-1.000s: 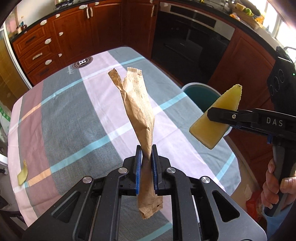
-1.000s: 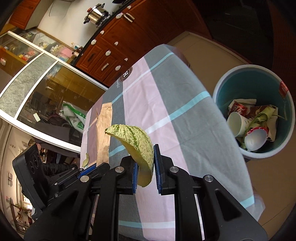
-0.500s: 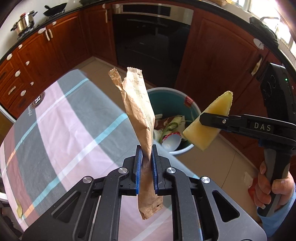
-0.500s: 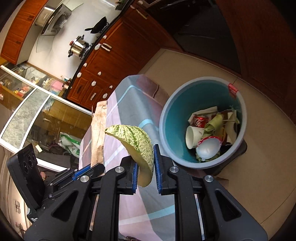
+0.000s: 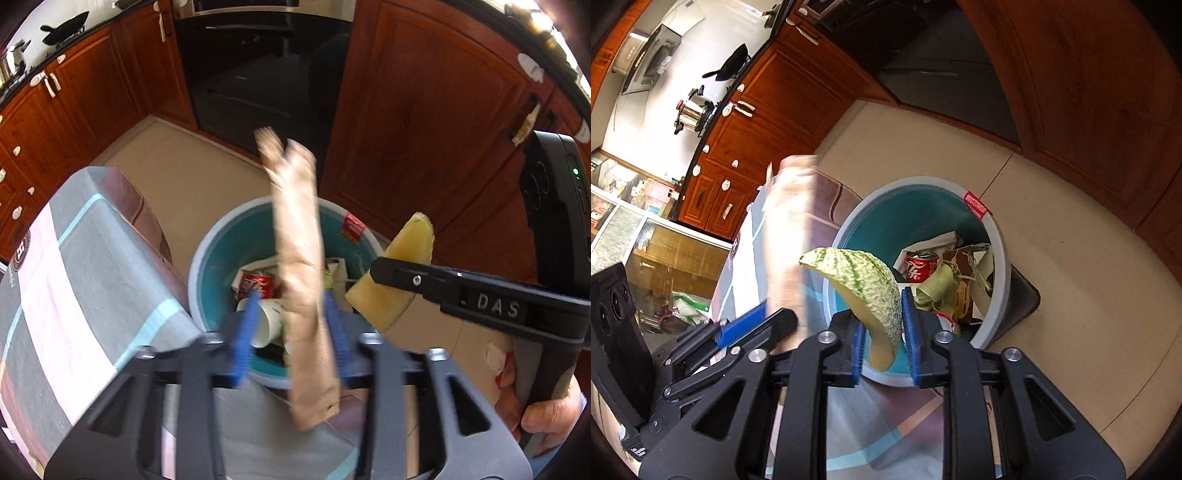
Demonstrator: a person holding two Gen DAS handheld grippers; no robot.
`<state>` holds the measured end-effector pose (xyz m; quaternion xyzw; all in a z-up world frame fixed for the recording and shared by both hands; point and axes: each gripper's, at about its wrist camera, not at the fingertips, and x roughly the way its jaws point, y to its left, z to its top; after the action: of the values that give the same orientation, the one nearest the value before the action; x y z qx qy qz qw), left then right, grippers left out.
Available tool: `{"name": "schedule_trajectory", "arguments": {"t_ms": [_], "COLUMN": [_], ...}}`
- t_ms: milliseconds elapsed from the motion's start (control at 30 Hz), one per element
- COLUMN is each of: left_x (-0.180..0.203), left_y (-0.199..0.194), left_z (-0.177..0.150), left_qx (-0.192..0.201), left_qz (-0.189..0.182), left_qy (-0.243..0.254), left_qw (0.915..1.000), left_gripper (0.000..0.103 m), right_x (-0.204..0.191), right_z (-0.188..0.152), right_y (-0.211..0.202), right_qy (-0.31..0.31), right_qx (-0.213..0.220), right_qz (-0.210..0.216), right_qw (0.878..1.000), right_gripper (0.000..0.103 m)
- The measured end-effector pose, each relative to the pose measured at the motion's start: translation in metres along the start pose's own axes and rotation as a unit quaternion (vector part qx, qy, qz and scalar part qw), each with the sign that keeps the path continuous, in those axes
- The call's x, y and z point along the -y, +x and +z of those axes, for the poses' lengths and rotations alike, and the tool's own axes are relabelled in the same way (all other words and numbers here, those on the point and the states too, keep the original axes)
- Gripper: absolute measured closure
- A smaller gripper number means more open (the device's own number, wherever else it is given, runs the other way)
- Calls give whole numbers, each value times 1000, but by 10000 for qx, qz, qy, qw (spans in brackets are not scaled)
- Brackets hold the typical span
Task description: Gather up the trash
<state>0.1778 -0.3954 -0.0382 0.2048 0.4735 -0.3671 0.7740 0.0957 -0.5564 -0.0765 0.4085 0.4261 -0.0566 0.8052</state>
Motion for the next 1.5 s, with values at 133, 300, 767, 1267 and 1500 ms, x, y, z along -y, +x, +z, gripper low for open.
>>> {"name": "schedule_trajectory", "arguments": {"t_ms": [133,300,767,1267,1500], "left_x": [-6,-14,-22,-36,-32], "left_y": [-9,-18,-69,-134,-153], "left_z": [-1,-11,-62,-142,-161], "left_qx": [224,337,167,401,588], "left_qz": [233,424,412,589,711], "left_qy": [-40,-136,-463,-951,-1019], "left_qw": [9995,9984,9979,9929,9905], "left_gripper": [19,4,4,4,4], "right_x": [-4,-13,-44,-84,-88], "right_z": [2,0,-37,-116,-142], "right_y": [4,2,-39,-96,-108], "right_qy": [-90,-174,-563,-1642,-1865], "right_qx": [108,154,109,35,60], "right_qz": [96,28,-288,-1478,-1717], "right_qw": [9999,9997,9979,9753,9673], "right_gripper": [39,27,9,7,7]}}
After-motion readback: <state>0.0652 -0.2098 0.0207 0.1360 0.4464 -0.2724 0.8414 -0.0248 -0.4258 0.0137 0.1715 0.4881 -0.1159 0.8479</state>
